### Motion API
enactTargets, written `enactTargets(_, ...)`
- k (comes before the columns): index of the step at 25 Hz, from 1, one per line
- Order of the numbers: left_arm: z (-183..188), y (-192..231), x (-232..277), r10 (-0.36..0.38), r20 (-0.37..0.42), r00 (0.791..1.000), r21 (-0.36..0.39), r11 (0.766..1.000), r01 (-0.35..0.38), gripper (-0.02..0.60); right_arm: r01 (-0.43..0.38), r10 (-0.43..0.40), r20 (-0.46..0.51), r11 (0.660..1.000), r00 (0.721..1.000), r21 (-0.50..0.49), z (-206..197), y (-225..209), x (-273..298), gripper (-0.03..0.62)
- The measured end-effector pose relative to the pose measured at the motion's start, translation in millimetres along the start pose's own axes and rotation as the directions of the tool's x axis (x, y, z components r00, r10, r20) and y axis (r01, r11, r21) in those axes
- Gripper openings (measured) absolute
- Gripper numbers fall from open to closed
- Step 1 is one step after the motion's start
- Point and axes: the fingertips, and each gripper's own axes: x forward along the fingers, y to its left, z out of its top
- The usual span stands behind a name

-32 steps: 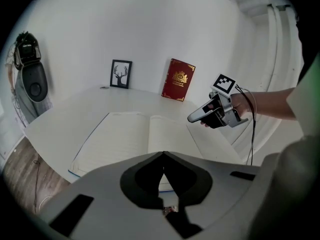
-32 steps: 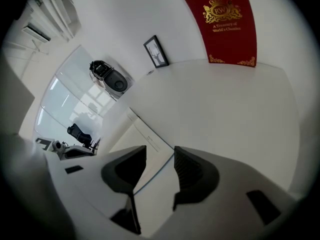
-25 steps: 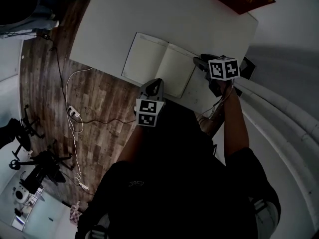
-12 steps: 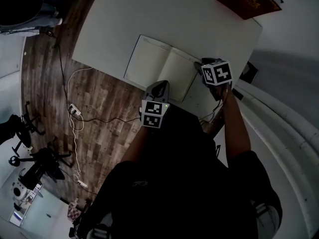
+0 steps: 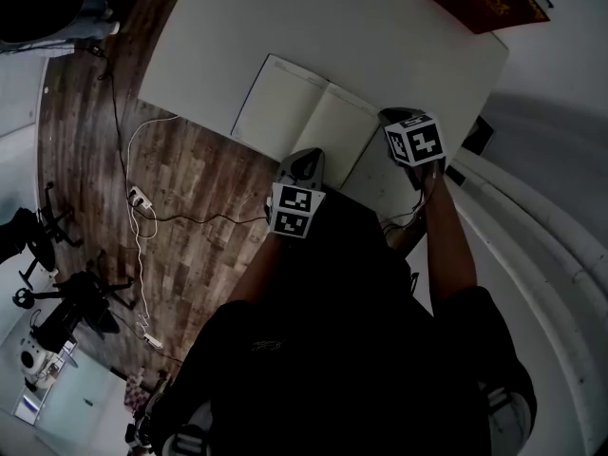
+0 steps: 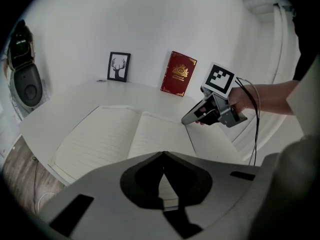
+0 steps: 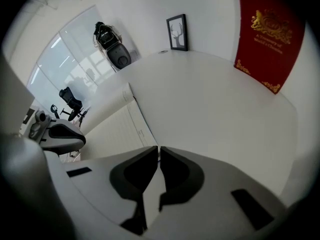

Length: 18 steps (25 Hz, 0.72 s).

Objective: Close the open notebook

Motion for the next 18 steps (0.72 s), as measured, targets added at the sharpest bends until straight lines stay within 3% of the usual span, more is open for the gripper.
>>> enactTargets(4, -16, 6, -6, 0.012, -0.025, 1.000, 0.013, 1.000, -0.012, 0.003, -0.011, 0.011, -0.006, 0.999, 1.000, -0.031, -4, 19, 5, 0.034)
enactTargets(7, -32, 14, -18, 0.016, -0.034, 0.999, -0.019, 1.000, -0.017, 0.003, -0.005, 0.005, -0.006, 0.999, 1.000, -0.044, -4, 23, 7, 0.035)
enactTargets(11, -62, 12, -41, -0.050, -0.064, 0.997, -0.076, 0.996, 0.045, 0.003, -0.007, 0.007, 0.002, 1.000, 1.000, -0.019, -3, 25, 6, 0.035)
enactTargets(14, -85, 0, -43, -0.096, -0.109, 0.989, -0.079, 0.993, 0.088, 0.003, 0.013, -0.013, 0.008, 1.000, 1.000, -0.020, -4, 25, 5, 0.035)
enactTargets(15, -92, -6, -41, -0.116, -0.127, 0.985, -0.074, 0.991, 0.107, 0.010, 0.019, -0.019, 0.014, 1.000, 1.000, -0.017, -4, 25, 5, 0.035)
enactTargets(18, -106, -27, -34, -0.194, -0.159, 0.968, -0.099, 0.979, 0.180, 0.124, 0.027, -0.028, 0.045, 1.000, 0.999, 0.011, -3, 24, 4, 0.035)
